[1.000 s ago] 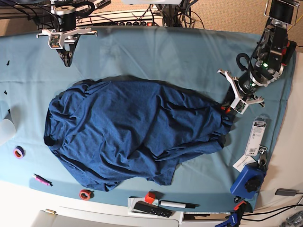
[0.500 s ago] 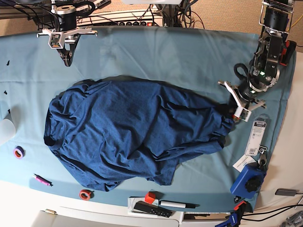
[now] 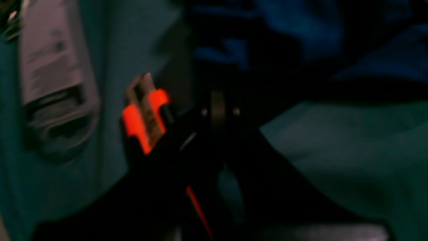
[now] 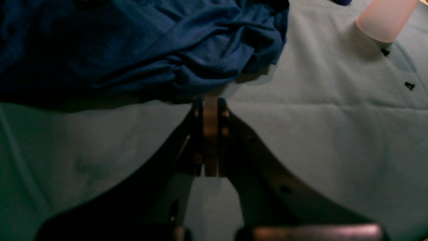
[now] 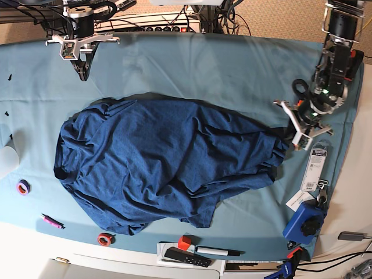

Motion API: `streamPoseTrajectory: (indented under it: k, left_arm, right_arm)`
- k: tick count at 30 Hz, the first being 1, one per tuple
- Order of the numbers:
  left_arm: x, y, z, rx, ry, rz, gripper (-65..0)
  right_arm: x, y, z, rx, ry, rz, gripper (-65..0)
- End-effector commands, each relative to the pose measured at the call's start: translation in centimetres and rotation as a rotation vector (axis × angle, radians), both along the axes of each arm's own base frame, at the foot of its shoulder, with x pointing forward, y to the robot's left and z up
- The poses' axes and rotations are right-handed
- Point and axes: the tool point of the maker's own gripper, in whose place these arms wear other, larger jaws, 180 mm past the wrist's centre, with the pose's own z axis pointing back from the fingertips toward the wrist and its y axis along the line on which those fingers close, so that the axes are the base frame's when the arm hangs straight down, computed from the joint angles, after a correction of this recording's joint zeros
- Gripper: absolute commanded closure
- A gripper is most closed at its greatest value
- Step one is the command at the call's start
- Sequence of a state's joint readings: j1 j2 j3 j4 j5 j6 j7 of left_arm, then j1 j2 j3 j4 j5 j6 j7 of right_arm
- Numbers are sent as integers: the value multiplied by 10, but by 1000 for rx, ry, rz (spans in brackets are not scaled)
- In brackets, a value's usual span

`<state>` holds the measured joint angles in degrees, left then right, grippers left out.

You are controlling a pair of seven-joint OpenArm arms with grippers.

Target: Layout the t-shirt on the table in an organized manner, then fold the t-shirt properly

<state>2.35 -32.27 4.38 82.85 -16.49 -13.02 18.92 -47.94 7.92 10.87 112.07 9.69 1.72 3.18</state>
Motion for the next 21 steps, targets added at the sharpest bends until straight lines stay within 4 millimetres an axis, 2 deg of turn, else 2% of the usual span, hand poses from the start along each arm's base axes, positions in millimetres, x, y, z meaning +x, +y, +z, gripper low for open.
streamPoseTrajectory:
  k: [1,7,12,21]
  left_arm:
    - [4,14,7,43,-9,10,0]
    - [1,24,7,62,12,4,0]
    - [-1,25,7,43,29,8,0]
    - [-32,-4,-7,-145,245,-80,0]
  right_arm:
    - [1,-1,8,-10,-28,5,0]
    - [1,-1,8,-11,-29,6,0]
    - [1,-1,8,-10,-28,5,0]
    - [1,-1,8,-11,-28,5,0]
